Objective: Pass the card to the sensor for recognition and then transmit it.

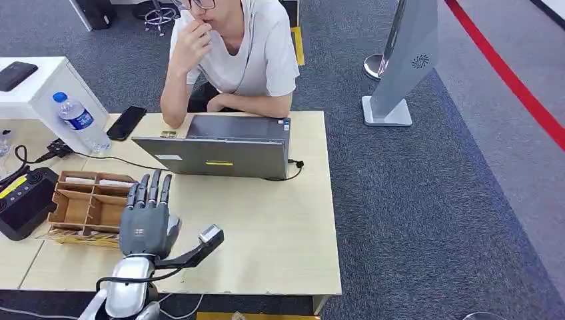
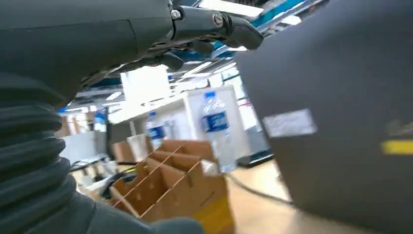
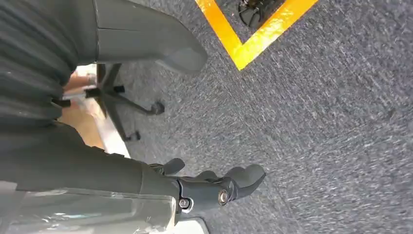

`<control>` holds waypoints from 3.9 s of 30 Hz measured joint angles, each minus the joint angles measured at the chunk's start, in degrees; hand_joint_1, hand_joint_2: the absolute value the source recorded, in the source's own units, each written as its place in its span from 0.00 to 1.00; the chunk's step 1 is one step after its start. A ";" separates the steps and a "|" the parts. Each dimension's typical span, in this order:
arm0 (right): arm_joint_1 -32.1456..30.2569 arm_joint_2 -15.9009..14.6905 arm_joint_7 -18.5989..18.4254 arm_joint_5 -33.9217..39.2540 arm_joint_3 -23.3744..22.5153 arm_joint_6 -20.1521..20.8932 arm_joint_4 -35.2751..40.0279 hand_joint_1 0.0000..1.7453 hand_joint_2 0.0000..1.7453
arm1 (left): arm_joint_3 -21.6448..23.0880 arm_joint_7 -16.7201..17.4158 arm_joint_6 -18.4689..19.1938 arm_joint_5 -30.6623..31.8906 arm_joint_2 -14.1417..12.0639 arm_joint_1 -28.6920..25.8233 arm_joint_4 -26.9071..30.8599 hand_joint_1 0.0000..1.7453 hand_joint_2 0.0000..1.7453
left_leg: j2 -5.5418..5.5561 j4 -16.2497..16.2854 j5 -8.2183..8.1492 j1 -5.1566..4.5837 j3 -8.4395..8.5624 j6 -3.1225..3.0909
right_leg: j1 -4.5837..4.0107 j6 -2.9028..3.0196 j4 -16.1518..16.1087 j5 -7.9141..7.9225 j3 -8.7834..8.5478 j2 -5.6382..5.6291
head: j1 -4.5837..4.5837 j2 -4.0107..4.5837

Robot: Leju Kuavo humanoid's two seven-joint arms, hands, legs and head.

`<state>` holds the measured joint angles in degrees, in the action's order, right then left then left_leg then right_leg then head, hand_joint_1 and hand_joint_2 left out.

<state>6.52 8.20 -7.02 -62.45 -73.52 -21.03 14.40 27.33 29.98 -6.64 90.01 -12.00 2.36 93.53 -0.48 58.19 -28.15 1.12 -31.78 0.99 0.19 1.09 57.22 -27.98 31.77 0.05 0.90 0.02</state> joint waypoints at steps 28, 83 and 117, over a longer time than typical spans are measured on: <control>-0.05 1.60 -0.17 2.82 -2.10 -1.11 -0.09 0.00 1.00 | 11.14 0.09 -2.84 -0.02 -5.01 -8.35 14.53 0.00 1.00 | 0.00 -0.03 0.00 0.01 0.01 0.00 | -0.01 0.00 0.02 -0.01 0.00 0.01 | 0.00 0.00; 0.00 2.34 -0.79 -0.59 0.20 0.07 0.02 0.00 1.00 | -55.22 -29.87 -6.60 -0.09 25.77 -17.58 7.75 0.00 1.00 | 0.02 -0.02 0.00 0.00 0.03 0.00 | 0.00 -0.06 0.03 -0.04 -0.06 0.03 | -0.07 0.00; -0.49 2.05 -0.20 -6.71 4.46 2.93 0.44 0.00 1.00 | -48.55 -17.16 -21.31 -0.04 18.51 -10.87 -12.73 0.00 1.00 | 0.02 -0.01 0.00 0.00 0.06 0.00 | 0.00 -0.06 0.03 -0.04 -0.05 0.02 | -0.07 0.00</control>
<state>6.03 10.25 -7.21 -69.16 -69.07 -18.10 14.84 -21.23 12.83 -27.96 89.96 6.52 -8.50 80.81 -0.46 58.19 -28.15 1.12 -31.72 0.99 0.19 1.03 57.24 -28.02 31.72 0.07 0.83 0.02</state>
